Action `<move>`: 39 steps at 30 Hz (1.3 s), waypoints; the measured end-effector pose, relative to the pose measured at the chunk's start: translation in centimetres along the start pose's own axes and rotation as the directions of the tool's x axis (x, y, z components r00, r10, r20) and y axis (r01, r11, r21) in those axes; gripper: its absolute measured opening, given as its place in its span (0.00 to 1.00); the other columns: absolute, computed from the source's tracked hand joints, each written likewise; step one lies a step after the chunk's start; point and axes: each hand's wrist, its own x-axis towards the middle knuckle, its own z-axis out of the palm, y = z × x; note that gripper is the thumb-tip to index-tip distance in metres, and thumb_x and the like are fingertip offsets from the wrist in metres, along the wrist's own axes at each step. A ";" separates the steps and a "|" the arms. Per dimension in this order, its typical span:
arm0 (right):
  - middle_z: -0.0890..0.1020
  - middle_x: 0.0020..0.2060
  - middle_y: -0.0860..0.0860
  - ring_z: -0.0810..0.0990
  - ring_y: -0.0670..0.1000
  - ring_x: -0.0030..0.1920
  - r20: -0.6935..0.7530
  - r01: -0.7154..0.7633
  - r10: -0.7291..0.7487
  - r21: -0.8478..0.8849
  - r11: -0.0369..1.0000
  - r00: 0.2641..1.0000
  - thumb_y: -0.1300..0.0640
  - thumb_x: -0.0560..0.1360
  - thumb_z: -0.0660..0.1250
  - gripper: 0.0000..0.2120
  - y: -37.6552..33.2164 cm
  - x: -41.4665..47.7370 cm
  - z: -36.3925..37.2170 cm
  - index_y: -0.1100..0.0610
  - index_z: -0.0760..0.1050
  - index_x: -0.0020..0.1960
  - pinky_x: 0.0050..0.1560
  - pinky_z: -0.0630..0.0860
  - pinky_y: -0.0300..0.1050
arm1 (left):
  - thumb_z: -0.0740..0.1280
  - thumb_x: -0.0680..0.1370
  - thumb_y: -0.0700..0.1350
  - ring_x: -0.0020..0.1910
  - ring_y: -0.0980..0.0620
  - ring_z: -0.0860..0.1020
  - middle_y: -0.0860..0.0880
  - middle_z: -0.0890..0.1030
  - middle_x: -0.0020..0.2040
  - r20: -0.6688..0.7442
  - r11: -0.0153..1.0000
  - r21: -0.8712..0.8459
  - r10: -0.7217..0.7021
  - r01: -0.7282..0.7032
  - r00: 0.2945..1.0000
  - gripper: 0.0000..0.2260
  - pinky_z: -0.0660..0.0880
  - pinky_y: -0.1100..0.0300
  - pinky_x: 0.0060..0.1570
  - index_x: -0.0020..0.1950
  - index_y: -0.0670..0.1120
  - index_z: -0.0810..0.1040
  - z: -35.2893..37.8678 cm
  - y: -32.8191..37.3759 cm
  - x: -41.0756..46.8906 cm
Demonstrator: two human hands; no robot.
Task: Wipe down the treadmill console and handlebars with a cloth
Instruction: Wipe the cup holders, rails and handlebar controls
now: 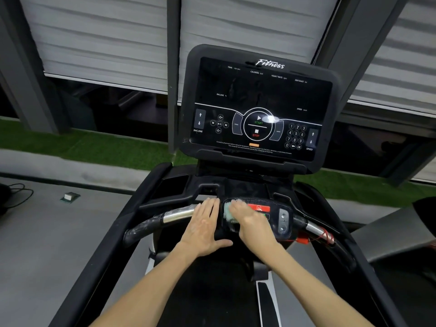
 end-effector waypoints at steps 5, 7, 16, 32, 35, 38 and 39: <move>0.83 0.55 0.58 0.81 0.58 0.58 -0.036 -0.073 0.074 0.041 0.996 0.997 0.78 0.53 0.74 0.32 -0.7 1.0 0.7 0.65 0.80 0.57 0.49 0.81 0.48 | 0.67 0.72 0.67 0.79 0.47 0.44 0.44 0.47 0.80 0.013 1.000 0.008 0.010 -0.011 1.000 0.52 0.38 0.52 0.77 0.80 0.41 0.41 -0.3 -0.1 -0.1; 0.81 0.58 0.58 0.79 0.57 0.61 -0.017 -0.016 0.017 0.071 0.997 1.000 0.76 0.57 0.74 0.31 -1.2 -1.5 1.6 0.64 0.78 0.60 0.54 0.80 0.49 | 0.69 0.72 0.64 0.79 0.48 0.43 0.45 0.47 0.80 0.009 1.000 -0.012 0.010 -0.010 1.000 0.51 0.37 0.54 0.76 0.80 0.42 0.41 -0.3 -0.2 0.0; 0.84 0.52 0.58 0.83 0.59 0.54 -0.039 -0.024 0.023 -0.004 1.000 0.999 0.81 0.47 0.71 0.34 0.3 1.1 0.1 0.65 0.82 0.52 0.39 0.83 0.47 | 0.71 0.71 0.64 0.79 0.48 0.42 0.45 0.44 0.80 0.040 1.000 -0.011 -0.005 0.005 0.999 0.54 0.41 0.51 0.78 0.80 0.43 0.39 -0.3 -0.1 0.0; 0.82 0.57 0.54 0.79 0.54 0.61 0.022 0.090 -0.091 0.049 0.995 0.996 0.77 0.54 0.75 0.33 -0.3 -4.3 1.0 0.62 0.79 0.58 0.51 0.81 0.41 | 0.73 0.71 0.60 0.79 0.47 0.45 0.44 0.47 0.80 0.017 1.000 0.015 -0.006 0.006 1.000 0.53 0.42 0.53 0.78 0.80 0.42 0.41 -0.3 -0.1 0.1; 0.81 0.58 0.54 0.78 0.54 0.62 -0.003 0.053 -0.053 0.032 0.998 0.999 0.80 0.54 0.72 0.35 2.9 -6.3 0.7 0.62 0.79 0.59 0.55 0.79 0.43 | 0.72 0.71 0.60 0.79 0.47 0.44 0.44 0.47 0.80 0.010 1.000 0.025 -0.005 0.005 1.000 0.53 0.40 0.53 0.77 0.79 0.41 0.40 -0.2 -0.1 0.0; 0.82 0.57 0.57 0.79 0.57 0.60 -0.049 -0.028 0.029 0.018 0.999 0.998 0.83 0.52 0.72 0.35 5.1 -7.9 0.3 0.64 0.81 0.57 0.52 0.81 0.50 | 0.71 0.71 0.63 0.79 0.47 0.45 0.44 0.47 0.80 -0.004 1.000 0.021 -0.009 0.009 1.000 0.53 0.39 0.53 0.77 0.79 0.41 0.40 -0.3 0.2 0.0; 0.82 0.56 0.57 0.80 0.58 0.59 -0.062 -0.059 0.060 0.019 0.998 0.996 0.84 0.52 0.72 0.35 5.2 -8.1 0.3 0.64 0.81 0.57 0.51 0.81 0.51 | 0.71 0.71 0.64 0.79 0.47 0.44 0.44 0.47 0.80 0.002 1.000 0.018 -0.008 0.008 1.000 0.54 0.40 0.53 0.77 0.79 0.41 0.40 -0.3 0.2 0.0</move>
